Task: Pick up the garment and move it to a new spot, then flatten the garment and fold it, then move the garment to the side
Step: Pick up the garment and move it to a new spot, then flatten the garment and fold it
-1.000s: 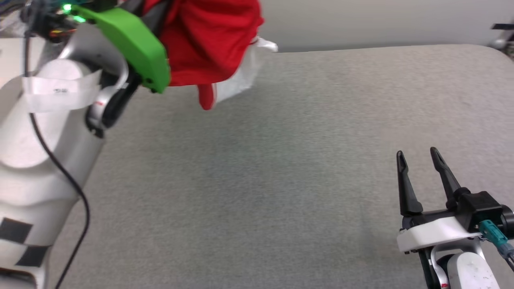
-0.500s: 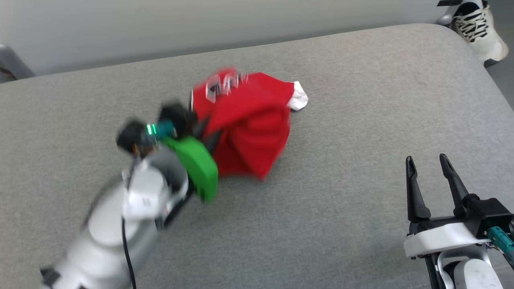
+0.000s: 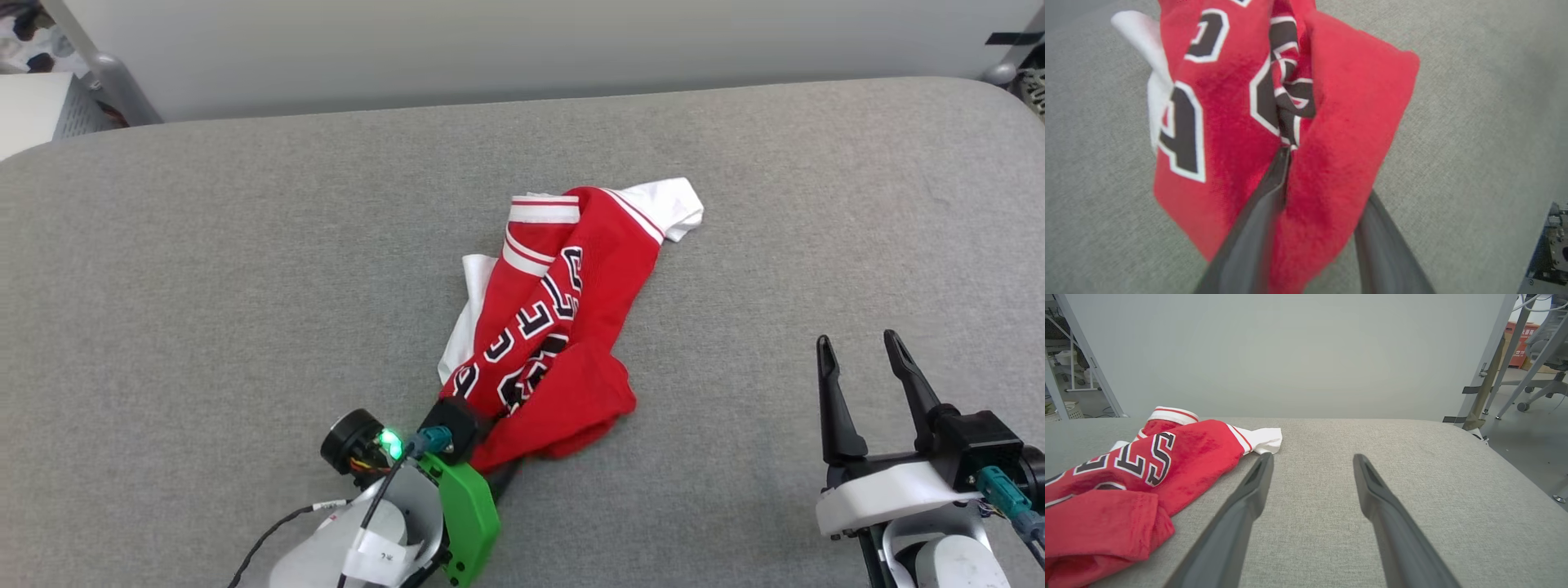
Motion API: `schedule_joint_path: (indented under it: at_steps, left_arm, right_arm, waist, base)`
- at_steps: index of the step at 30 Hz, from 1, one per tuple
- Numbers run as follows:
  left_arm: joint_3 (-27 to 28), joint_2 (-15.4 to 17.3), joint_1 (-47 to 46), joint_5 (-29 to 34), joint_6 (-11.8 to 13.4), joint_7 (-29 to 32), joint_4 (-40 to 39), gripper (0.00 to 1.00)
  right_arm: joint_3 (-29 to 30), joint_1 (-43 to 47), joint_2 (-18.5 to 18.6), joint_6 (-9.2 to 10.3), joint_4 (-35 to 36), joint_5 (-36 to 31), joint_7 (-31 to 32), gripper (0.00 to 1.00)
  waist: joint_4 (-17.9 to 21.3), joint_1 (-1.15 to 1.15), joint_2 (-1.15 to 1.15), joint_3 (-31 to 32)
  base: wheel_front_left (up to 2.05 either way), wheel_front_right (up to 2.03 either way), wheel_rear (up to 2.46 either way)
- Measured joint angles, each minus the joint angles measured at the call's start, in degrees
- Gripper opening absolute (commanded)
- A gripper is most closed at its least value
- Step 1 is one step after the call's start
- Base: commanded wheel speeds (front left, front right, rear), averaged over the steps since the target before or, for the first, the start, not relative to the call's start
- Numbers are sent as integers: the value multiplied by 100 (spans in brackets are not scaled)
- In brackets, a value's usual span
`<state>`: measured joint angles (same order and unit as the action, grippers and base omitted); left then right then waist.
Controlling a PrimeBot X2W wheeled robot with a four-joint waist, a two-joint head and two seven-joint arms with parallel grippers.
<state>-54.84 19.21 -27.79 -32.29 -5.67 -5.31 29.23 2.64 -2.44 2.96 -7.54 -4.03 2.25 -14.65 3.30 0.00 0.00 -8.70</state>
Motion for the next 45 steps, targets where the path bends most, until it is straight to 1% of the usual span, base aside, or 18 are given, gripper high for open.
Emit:
schedule_joint_path:
  at_steps: [4, 8, 11, 14, 17, 19, 23, 26, 29, 32, 34, 39, 41, 45]
  left_arm:
    - [-85, -96, 59, 57, -11, -137, 89, 100]
    - [-11, -99, 144, 45, 25, -372, 33, 100]
    - [151, -32, 204, -23, 120, -550, -187, 100]
    - [381, 137, 240, -163, 241, -687, -520, 100]
    - [677, 345, 336, -261, 410, -789, -860, 100]
    - [950, 468, 450, -343, 579, -858, -1087, 100]
    - [1472, 583, 828, -456, 917, -932, -1383, 100]
    - [2049, 477, 1262, -513, 1111, -936, -1706, 100]
    - [2581, 292, 1736, -393, 1205, -935, -1940, 100]
    - [3037, 59, 2178, -208, 1195, -935, -2078, 100]
    - [3282, -98, 2371, -104, 1126, -935, -2128, 100]
    - [3728, -381, 2546, 270, 782, -935, -2132, 100]
    - [3883, -522, 2548, 318, 645, -935, -2135, 100]
    - [4032, -736, 2541, 568, 430, -935, -2104, 100]
  right_arm:
    - [12, 26, 0, 0, -104, -8, 0, 100]
    - [24, 144, 0, 0, -155, -7, 0, 100]
    - [43, 235, 0, 0, -157, -7, 0, 100]
    - [79, 320, 1, 0, -152, -7, 0, 100]
    - [103, 397, 2, 0, -146, -8, 0, 100]
    - [102, 441, 1, 0, -129, -7, 0, 100]
    - [92, 495, 1, 0, -91, -7, 0, 100]
    - [82, 537, 1, 0, -58, -7, 0, 100]
    - [43, 574, 0, 0, -52, -7, 0, 100]
    - [31, 586, 1, 0, -49, -5, 0, 100]
    - [38, 586, 0, 0, -46, -2, 0, 100]
    - [48, 586, 1, 0, -45, 2, 0, 100]
    - [49, 586, 1, 0, -48, 3, 0, 100]
    - [-9, 550, 22, 0, -121, 66, 55, 100]
  waist:
    - [-116, 0, 0, 148]
    - [-213, 0, 0, 356]
    - [-283, 0, 0, 518]
    - [-361, 0, 0, 667]
    - [-438, 0, 0, 797]
    - [-485, 0, 0, 874]
    - [-543, 0, 0, 982]
    - [-558, 0, 0, 1004]
    - [-536, 0, 0, 997]
    - [-516, 0, 0, 974]
    - [-513, 0, 0, 952]
    - [-531, 0, 0, 882]
    - [-539, 0, 0, 856]
    - [-571, 0, 0, 758]
  base:
    - [0, 0, 0]
    - [0, 0, 0]
    - [0, 0, 0]
    - [0, 0, 0]
    - [0, 0, 0]
    - [0, 0, 0]
    - [0, 0, 0]
    - [0, 0, 0]
    - [0, 0, 0]
    - [0, 0, 0]
    - [0, 0, 0]
    - [0, 0, 0]
    - [0, 0, 0]
    - [0, 0, 0]
